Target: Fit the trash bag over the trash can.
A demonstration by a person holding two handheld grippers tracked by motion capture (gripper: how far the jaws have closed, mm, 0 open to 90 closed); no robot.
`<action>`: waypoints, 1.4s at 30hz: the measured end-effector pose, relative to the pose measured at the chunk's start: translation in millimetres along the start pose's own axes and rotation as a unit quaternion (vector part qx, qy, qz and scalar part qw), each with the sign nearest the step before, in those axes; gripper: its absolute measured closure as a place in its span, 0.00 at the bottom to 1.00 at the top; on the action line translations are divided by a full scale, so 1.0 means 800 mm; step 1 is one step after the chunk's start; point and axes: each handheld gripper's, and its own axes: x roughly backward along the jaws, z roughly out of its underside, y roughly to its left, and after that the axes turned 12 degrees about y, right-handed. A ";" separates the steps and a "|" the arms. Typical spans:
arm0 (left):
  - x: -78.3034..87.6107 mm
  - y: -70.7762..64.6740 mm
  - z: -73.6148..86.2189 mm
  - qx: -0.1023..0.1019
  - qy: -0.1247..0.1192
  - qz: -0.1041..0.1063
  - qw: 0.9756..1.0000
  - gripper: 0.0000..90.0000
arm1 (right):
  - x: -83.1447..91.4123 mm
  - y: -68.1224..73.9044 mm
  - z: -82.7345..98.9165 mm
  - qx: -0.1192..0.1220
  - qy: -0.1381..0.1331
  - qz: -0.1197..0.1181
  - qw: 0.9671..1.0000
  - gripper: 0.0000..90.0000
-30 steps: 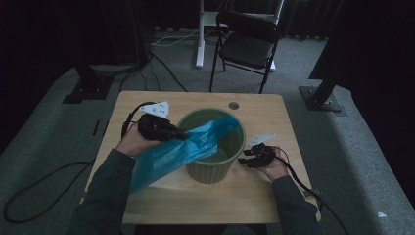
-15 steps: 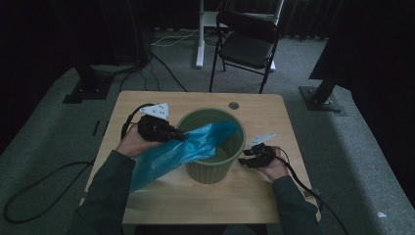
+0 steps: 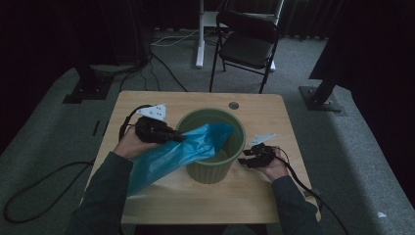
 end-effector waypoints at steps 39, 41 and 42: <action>-0.051 0.020 -0.072 0.036 0.022 -0.074 0.996 0.84 | 0.002 -0.001 0.000 0.003 -0.003 0.001 1.000 0.56; -0.045 0.019 -0.072 0.041 0.007 -0.080 0.996 0.79 | 0.002 -0.001 0.000 0.003 -0.004 0.001 1.000 0.56; -0.045 0.019 -0.072 0.041 0.007 -0.080 0.996 0.77 | 0.002 -0.001 0.000 0.003 -0.004 0.001 1.000 0.56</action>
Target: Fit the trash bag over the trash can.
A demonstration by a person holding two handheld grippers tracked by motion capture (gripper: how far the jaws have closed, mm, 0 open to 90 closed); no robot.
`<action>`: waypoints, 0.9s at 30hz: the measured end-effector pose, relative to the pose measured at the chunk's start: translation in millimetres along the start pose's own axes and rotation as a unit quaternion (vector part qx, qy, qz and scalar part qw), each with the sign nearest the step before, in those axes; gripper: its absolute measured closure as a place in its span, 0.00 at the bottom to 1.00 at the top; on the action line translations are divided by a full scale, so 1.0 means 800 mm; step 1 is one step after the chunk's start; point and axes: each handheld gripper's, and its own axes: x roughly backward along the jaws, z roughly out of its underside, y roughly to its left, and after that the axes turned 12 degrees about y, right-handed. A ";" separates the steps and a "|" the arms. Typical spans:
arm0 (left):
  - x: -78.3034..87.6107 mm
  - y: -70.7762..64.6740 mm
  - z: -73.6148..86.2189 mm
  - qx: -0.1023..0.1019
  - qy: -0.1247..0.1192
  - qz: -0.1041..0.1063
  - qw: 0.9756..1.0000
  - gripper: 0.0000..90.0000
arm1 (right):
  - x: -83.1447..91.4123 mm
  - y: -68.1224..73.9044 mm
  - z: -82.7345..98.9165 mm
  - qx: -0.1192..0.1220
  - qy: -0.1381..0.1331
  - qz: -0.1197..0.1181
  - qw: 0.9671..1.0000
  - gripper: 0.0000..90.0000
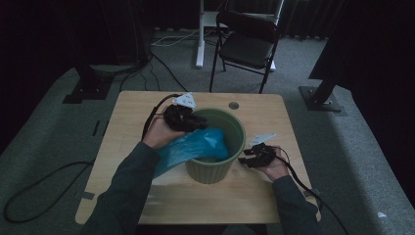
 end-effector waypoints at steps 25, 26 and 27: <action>0.075 -0.002 0.089 0.052 -0.039 -0.031 0.997 0.62 | -0.001 0.001 0.000 -0.001 0.002 -0.001 1.000 0.56; 0.075 -0.002 0.089 0.052 -0.039 -0.031 0.997 0.60 | -0.001 0.001 0.000 -0.001 0.002 -0.001 1.000 0.56; 0.077 -0.001 0.097 0.057 -0.040 -0.032 0.997 0.60 | -0.001 0.001 0.000 -0.001 0.003 -0.001 1.000 0.56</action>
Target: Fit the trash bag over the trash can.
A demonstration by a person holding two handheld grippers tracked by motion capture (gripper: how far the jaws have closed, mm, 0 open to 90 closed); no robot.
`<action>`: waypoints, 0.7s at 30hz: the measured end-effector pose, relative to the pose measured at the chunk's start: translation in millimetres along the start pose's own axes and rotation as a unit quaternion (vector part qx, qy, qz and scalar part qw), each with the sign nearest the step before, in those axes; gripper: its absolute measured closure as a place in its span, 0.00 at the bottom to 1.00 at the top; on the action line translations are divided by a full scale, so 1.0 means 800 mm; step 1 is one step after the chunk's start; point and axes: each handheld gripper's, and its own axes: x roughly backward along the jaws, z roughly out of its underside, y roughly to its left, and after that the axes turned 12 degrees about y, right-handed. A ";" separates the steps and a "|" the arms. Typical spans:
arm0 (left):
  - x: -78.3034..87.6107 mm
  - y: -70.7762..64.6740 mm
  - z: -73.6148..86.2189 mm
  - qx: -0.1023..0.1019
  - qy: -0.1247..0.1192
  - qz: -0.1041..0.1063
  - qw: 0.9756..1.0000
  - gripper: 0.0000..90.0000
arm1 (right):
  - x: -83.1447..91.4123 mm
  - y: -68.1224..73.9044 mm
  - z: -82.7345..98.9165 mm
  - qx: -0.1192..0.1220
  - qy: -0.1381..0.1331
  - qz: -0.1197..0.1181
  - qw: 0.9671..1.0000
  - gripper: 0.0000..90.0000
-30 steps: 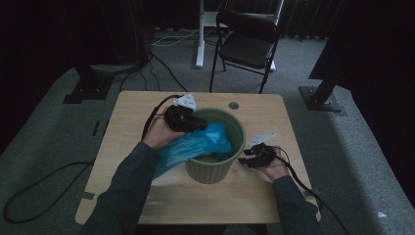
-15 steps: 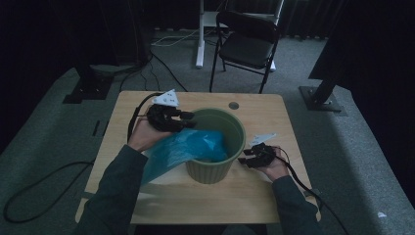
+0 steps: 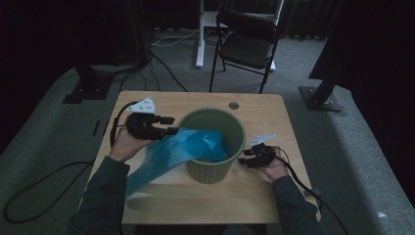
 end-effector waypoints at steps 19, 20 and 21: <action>-0.009 0.003 0.039 0.007 0.010 0.050 0.999 0.49 | 0.001 -0.001 0.000 -0.001 -0.004 -0.002 1.000 0.56; -0.013 0.003 0.039 0.010 0.012 0.054 0.998 0.49 | 0.001 -0.001 0.000 -0.002 -0.006 -0.002 1.000 0.56; -0.013 0.003 0.039 0.010 0.012 0.054 0.998 0.50 | 0.001 -0.001 0.000 -0.002 -0.006 -0.002 1.000 0.56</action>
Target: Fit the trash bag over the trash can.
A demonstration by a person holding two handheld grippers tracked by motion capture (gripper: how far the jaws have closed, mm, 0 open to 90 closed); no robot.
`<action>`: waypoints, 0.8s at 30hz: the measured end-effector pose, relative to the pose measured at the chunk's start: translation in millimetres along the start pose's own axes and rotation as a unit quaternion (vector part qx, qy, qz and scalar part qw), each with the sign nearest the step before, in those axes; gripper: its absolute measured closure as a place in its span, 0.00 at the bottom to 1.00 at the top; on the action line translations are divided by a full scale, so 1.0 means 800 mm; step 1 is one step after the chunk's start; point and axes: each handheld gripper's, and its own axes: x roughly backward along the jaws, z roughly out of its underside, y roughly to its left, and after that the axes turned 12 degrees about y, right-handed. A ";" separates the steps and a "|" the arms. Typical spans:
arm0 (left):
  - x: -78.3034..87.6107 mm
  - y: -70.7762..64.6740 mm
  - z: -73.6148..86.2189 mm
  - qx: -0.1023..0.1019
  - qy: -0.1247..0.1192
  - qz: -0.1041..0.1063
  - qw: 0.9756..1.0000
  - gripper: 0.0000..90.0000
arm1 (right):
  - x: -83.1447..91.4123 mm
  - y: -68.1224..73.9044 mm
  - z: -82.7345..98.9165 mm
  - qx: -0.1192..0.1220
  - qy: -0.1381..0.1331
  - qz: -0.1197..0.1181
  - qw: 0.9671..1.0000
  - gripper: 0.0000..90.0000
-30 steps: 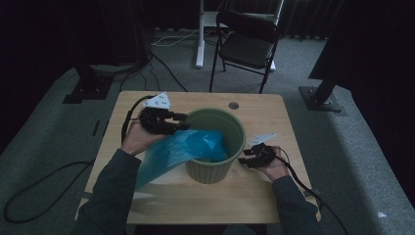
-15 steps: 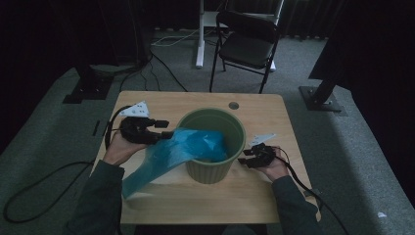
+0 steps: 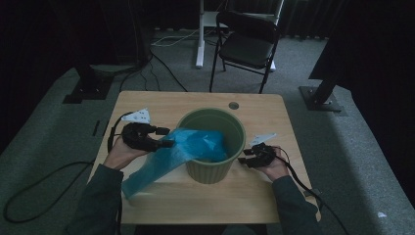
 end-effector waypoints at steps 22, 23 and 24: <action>-0.005 -0.008 -0.031 0.000 -0.008 -0.022 1.000 0.96 | 0.024 -0.007 0.002 -0.016 -0.029 0.014 0.999 0.72; -0.006 -0.008 -0.036 0.002 -0.009 -0.024 1.000 0.96 | 0.030 -0.007 0.003 -0.021 -0.032 0.014 0.999 0.75; -0.006 -0.008 -0.036 0.002 -0.009 -0.024 1.000 0.96 | 0.033 -0.008 0.003 -0.021 -0.035 0.015 0.999 0.76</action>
